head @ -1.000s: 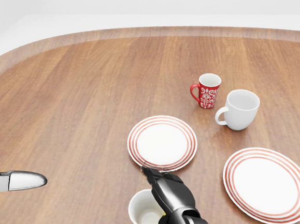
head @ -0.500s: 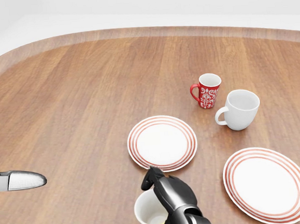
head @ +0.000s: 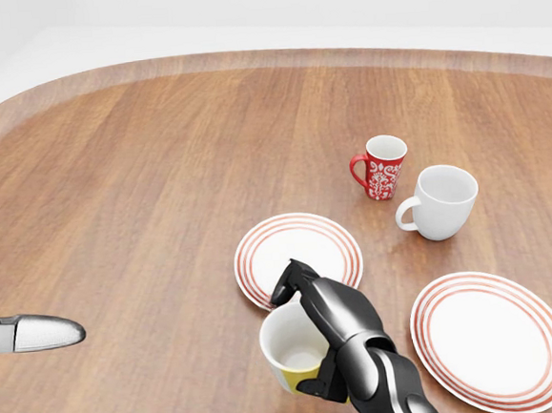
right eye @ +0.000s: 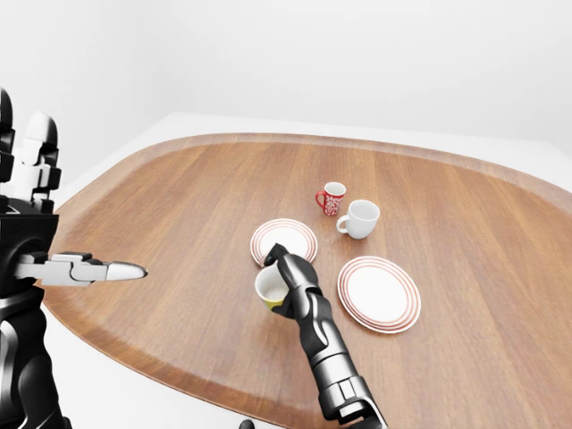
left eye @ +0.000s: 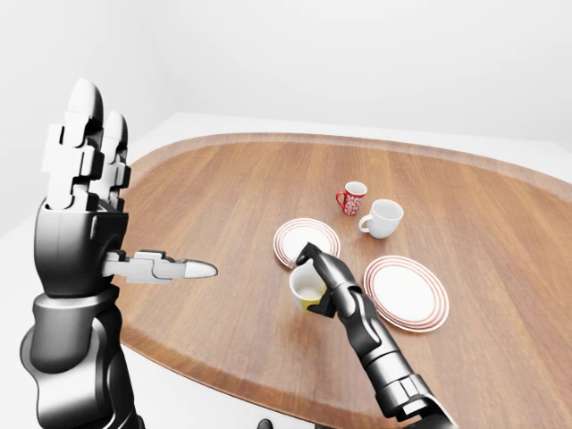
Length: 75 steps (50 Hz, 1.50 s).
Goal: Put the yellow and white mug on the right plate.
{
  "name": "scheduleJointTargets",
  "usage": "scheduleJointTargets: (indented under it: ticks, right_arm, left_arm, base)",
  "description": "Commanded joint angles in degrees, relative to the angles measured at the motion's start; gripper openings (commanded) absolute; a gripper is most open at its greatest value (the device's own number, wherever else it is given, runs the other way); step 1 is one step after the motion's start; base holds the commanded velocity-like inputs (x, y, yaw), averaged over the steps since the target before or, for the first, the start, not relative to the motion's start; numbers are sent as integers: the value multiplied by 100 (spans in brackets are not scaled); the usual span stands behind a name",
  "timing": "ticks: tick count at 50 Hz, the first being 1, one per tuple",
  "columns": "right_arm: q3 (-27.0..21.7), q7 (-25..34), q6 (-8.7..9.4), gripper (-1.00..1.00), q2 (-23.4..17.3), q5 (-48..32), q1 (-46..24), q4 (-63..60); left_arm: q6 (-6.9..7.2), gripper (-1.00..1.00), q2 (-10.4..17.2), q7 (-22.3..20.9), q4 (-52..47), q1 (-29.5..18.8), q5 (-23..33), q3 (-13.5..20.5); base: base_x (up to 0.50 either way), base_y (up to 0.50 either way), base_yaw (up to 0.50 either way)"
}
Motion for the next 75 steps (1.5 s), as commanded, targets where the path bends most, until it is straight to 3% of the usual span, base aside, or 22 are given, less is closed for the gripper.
scheduleJointTargets:
  ticks: [1, 28, 45, 50, 55, 65, 70, 75]
  right_arm:
    - [-283, 137, 0, -100, -295, 51, -241, -146]
    - [-970, -439, 0, -100, -1283, 798, -1165, 1594]
    - [-1167, -708, -357, -100, -1840, 1164, -1751, 2699]
    - [-1218, -694, -360, -100, -1965, 1249, -1841, 2802]
    - [-1235, -838, -542, -100, -2079, 1315, -1975, 3216]
    - [-1265, -878, -600, -100, -2259, 1430, -2167, 3497]
    - [-1290, -970, -782, -100, -2361, 1502, -2251, 3830]
    - [-1323, -964, -822, -100, -2475, 1597, -2317, 3952]
  left_arm:
    - [0, 100, -1, 2, 6, 2, 7, -8]
    - [0, 100, -46, -17, 54, 39, 87, -76]
    - [0, 100, -70, -39, 55, 67, 127, -95]
    - [0, 100, -69, -41, 48, 64, 127, -90]
    - [0, 100, -85, -44, 57, 82, 149, -119]
    - [0, 100, -97, -47, 75, 99, 166, -127]
    - [0, 100, -100, -50, 86, 98, 173, -125]
    - [0, 100, -95, -48, 97, 91, 164, -114]
  base:
    - [0, 0, 0]
    - [0, 0, 0]
    - [0, 0, 0]
    - [0, 0, 0]
    - [0, 0, 0]
    - [0, 0, 0]
    - [0, 0, 0]
    - [0, 0, 0]
